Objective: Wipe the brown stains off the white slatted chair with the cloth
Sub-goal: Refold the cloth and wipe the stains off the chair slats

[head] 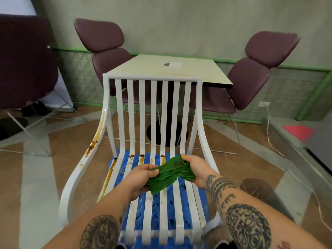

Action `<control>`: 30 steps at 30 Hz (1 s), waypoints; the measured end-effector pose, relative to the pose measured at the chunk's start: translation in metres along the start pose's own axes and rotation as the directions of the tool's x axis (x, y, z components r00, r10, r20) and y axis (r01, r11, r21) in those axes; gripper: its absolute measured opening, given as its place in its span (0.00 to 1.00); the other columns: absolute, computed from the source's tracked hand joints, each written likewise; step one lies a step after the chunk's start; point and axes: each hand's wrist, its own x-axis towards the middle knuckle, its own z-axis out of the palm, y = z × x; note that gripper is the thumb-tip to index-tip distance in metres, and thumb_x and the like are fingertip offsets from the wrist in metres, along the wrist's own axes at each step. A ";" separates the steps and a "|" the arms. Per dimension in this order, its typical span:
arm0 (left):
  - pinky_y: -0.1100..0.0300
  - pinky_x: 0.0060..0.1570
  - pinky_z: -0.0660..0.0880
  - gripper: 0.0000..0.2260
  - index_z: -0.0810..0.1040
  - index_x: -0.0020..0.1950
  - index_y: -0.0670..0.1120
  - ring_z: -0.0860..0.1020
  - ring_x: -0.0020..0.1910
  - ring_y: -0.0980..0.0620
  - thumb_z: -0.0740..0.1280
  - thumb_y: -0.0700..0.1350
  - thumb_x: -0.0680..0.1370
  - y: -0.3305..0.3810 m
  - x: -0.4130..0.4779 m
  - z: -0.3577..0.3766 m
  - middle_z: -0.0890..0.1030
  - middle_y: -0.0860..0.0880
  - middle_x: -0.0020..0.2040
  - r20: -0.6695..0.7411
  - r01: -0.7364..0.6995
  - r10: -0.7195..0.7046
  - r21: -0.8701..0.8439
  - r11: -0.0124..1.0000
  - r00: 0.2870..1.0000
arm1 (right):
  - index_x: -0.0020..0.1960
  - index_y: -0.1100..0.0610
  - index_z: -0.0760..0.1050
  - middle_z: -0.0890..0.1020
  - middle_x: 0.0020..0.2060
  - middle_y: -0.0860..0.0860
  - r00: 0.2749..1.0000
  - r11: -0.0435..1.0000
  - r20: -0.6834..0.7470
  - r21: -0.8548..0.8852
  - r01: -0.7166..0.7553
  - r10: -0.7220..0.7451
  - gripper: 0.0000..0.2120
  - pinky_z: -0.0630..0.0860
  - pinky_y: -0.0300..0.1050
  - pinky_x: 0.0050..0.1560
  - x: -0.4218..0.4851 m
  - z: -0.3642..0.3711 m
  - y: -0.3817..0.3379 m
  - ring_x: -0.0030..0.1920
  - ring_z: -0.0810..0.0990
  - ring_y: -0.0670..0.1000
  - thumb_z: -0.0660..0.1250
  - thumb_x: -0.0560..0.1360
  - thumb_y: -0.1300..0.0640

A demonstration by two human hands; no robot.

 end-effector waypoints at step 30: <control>0.48 0.51 0.83 0.09 0.79 0.61 0.46 0.84 0.52 0.45 0.68 0.46 0.82 -0.004 0.109 0.002 0.84 0.44 0.54 -0.199 -0.010 0.001 -0.042 0.999 0.980 | 0.58 0.47 0.75 0.81 0.56 0.53 0.989 0.989 -0.003 0.017 0.149 -0.148 0.06 0.80 0.44 0.42 0.102 0.053 0.042 0.54 0.82 0.54 0.62 0.83 0.53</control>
